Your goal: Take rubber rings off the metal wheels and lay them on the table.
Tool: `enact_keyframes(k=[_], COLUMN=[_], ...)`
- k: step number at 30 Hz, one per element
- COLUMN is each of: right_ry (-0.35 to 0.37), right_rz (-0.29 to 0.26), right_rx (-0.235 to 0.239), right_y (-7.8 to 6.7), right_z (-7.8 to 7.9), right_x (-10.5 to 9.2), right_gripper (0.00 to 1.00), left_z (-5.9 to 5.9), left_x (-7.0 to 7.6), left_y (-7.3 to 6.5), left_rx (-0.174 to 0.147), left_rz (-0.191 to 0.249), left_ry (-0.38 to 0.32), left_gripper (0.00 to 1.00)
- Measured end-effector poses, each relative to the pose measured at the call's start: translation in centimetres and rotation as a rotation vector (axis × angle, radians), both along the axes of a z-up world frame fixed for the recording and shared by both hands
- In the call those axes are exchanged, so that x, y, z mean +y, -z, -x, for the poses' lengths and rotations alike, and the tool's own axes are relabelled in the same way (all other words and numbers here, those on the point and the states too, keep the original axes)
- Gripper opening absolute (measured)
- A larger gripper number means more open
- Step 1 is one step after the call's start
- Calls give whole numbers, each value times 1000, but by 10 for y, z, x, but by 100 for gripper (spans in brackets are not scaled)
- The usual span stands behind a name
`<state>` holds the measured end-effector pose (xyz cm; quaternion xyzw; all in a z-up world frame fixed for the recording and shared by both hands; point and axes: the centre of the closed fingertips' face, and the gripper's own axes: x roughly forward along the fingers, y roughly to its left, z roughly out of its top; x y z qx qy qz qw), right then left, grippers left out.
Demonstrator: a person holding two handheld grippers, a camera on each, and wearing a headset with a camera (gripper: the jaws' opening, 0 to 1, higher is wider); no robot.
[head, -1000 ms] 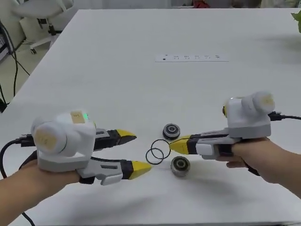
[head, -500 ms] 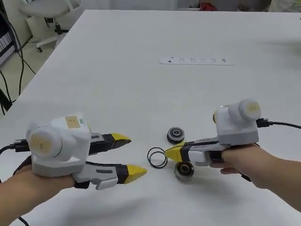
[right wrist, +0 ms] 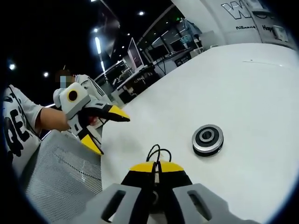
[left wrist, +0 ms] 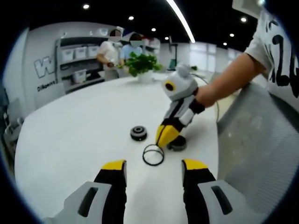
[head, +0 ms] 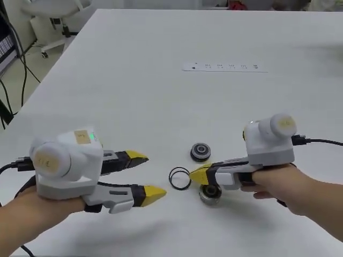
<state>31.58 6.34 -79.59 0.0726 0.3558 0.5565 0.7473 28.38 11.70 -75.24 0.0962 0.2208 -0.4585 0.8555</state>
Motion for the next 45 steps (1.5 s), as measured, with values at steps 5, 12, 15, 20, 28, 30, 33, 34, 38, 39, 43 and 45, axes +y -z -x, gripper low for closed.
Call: enact_keyframes(k=[5, 12, 15, 20, 28, 30, 33, 34, 38, 39, 43, 45], right_ry=[-8, -28, -34, -57, -82, -94, -95, -91, -83, -79, -59, -43], right_rz=[18, 51, 54, 73, 83, 88, 86, 84, 73, 71, 71, 64], right_rx=[-5, -46, -59, -85, -122, -137, -153, -160, -190, -190, -208, -220], right_y=[1, 2, 1, 1, -6, -7, -12, -14, -24, -25, -29, -31], right_z=[2, 3, 4, 6, 12, 12, 13, 13, 10, 8, 0, -5], right_x=[0, 1, 1, 2, 2, 2, 1, 0, -3, -4, -12, -18], right_gripper=[2, 7, 9, 14, 21, 21, 24, 24, 24, 25, 27, 28], left_z=[0, 0, 0, 0, -1, -1, -4, -6, -12, -14, -21, -25], left_x=[0, 0, 1, 1, 2, 2, 1, 0, -2, -3, -7, -9], left_y=[1, 2, 2, 2, 3, 3, 2, 0, -4, -5, -10, -11], left_rx=[3, 5, 6, 7, 9, 8, 5, 4, -4, -7, -17, -22], left_rz=[-2, -6, -7, -10, -13, -14, -15, -15, -12, -11, -8, -8], left_ry=[-2, -2, -3, -3, -1, -1, 0, 1, 2, 2, 5, 7], left_gripper=[48, 47, 47, 47, 46, 46, 46, 46, 46, 46, 46, 46])
